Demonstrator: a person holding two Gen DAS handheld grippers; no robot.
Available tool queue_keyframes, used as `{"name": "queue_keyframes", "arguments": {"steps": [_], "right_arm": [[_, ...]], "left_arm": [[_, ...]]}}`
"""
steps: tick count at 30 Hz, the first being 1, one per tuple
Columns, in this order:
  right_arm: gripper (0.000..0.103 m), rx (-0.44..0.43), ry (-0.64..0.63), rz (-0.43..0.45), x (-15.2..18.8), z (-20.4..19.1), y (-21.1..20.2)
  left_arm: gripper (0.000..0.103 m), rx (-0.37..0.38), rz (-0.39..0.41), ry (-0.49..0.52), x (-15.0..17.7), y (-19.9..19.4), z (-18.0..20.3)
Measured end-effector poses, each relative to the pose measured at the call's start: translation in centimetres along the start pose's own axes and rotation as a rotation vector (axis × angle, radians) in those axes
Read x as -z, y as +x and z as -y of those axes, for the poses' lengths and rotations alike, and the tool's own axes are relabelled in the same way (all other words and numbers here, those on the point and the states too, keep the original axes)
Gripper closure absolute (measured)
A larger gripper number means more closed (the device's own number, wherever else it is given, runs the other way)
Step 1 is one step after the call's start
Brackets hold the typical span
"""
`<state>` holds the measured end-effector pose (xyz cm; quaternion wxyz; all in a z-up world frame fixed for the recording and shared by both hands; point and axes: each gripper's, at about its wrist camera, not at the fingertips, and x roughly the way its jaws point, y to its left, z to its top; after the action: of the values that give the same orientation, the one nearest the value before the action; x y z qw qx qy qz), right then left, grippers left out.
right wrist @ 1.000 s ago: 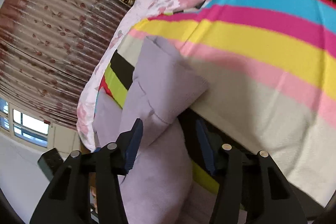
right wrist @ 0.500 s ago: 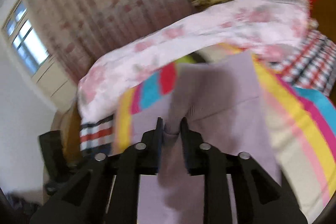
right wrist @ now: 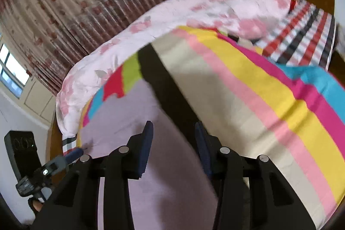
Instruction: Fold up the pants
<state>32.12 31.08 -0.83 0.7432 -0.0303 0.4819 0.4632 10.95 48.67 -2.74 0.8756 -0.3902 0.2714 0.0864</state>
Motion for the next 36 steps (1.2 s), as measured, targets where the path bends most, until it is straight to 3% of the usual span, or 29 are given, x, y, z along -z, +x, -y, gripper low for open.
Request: {"name": "queue_keyframes", "arguments": {"steps": [1, 8, 9, 10, 12, 13, 18, 21, 26, 29, 30, 33, 36], "right_arm": [[0.061, -0.005, -0.003, -0.014, -0.1, 0.4, 0.6], [0.061, -0.094, -0.122, -0.121, -0.5, -1.0, 3.0], [0.061, -0.096, -0.138, -0.130, -0.4, -1.3, 3.4], [0.061, -0.098, -0.152, -0.138, -0.5, -1.5, 3.8], [0.061, -0.105, -0.153, -0.137, -0.6, -1.7, 4.0], [0.062, -0.111, -0.149, -0.130, -0.8, -1.7, 4.0], [0.094, -0.134, -0.174, -0.105, -0.6, -2.4, 3.5], [0.095, -0.108, -0.240, -0.050, -0.3, -3.9, 1.9], [0.095, -0.101, -0.336, 0.024, -1.2, -8.9, -1.7], [0.095, -0.102, -0.371, 0.028, -1.9, -11.9, -1.5], [0.095, -0.094, -0.373, 0.018, -2.0, -12.3, -1.0], [0.095, -0.008, -0.364, -0.089, -1.0, -12.7, 3.3], [0.095, 0.011, -0.329, -0.133, 0.5, -11.4, 5.9]], "left_arm": [[0.043, 0.004, -0.030, 0.001, -0.4, 1.3, 0.1], [0.046, -0.074, -0.071, 0.038, -0.4, 3.7, 0.9], [0.056, -0.072, -0.071, 0.037, -0.5, 3.8, 0.9], [0.073, -0.084, -0.069, 0.032, -0.5, 3.9, 0.8], [0.080, -0.100, -0.066, 0.024, -0.4, 3.9, 0.3], [0.081, -0.094, -0.066, 0.021, -0.4, 3.9, 0.1], [0.088, -0.086, -0.069, 0.022, -0.5, 3.6, 0.0], [0.094, -0.048, -0.056, 0.011, -0.6, 2.8, 0.0], [0.094, 0.018, 0.031, 0.000, -0.6, -2.9, 1.4], [0.094, 0.004, 0.089, -0.026, -1.5, -5.8, 0.4], [0.094, -0.011, 0.087, -0.042, -1.9, -6.0, -0.3], [0.094, -0.018, -0.025, -0.155, -1.7, -3.5, -4.0], [0.094, -0.060, -0.077, -0.179, -0.2, -1.3, -6.0]]}}
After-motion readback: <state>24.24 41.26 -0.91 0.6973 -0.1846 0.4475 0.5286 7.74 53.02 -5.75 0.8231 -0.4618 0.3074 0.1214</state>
